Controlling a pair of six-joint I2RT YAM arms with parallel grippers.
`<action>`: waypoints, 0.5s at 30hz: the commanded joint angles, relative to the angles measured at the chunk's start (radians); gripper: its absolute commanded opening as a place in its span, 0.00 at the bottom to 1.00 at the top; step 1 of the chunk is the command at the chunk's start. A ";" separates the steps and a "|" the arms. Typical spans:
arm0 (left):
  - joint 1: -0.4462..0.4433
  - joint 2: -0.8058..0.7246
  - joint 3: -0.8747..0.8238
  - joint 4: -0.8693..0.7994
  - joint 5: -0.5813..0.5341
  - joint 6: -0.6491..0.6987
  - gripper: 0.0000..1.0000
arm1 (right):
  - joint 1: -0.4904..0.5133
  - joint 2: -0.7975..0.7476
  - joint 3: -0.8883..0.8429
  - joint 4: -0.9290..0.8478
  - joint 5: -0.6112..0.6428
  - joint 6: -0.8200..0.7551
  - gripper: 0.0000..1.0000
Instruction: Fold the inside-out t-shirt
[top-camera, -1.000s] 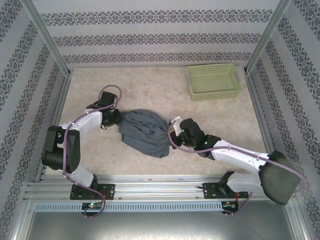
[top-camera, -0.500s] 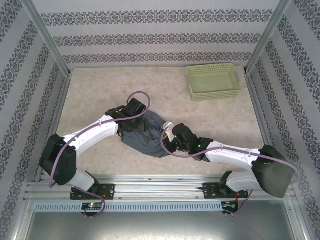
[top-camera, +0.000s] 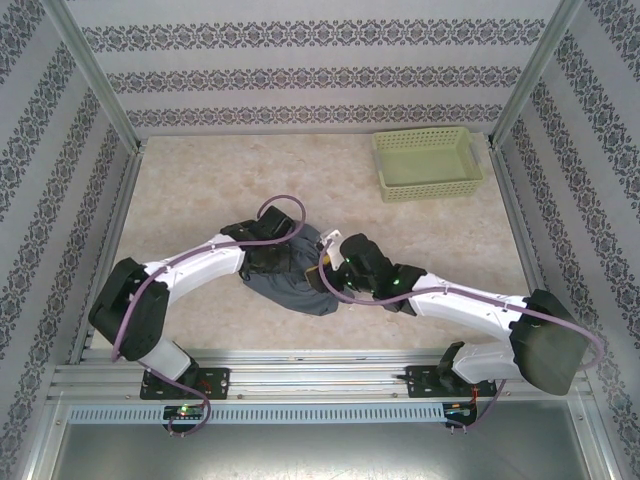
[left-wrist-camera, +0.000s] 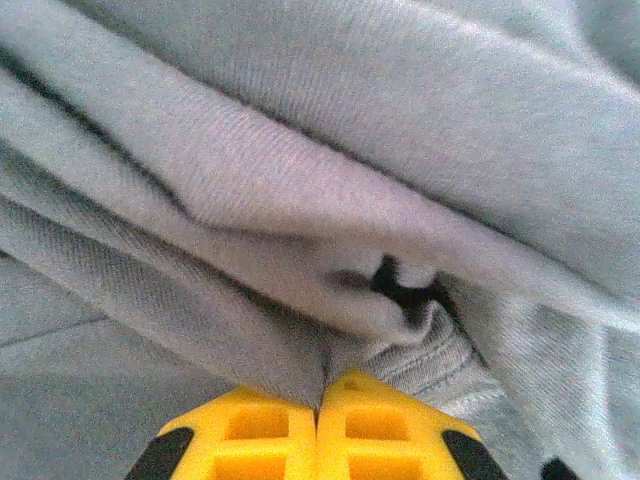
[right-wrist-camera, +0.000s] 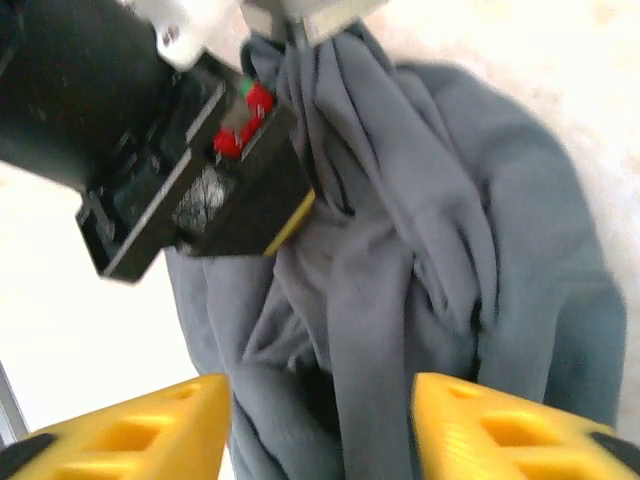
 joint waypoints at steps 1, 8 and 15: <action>-0.009 -0.109 -0.009 0.067 -0.004 0.018 0.00 | -0.005 0.052 0.085 -0.046 -0.008 0.026 0.57; -0.008 -0.248 -0.017 0.123 0.031 0.017 0.00 | -0.015 0.243 0.180 -0.075 0.009 0.029 0.54; 0.019 -0.316 -0.029 0.145 0.042 0.021 0.00 | -0.049 0.241 0.160 -0.022 0.061 0.054 0.09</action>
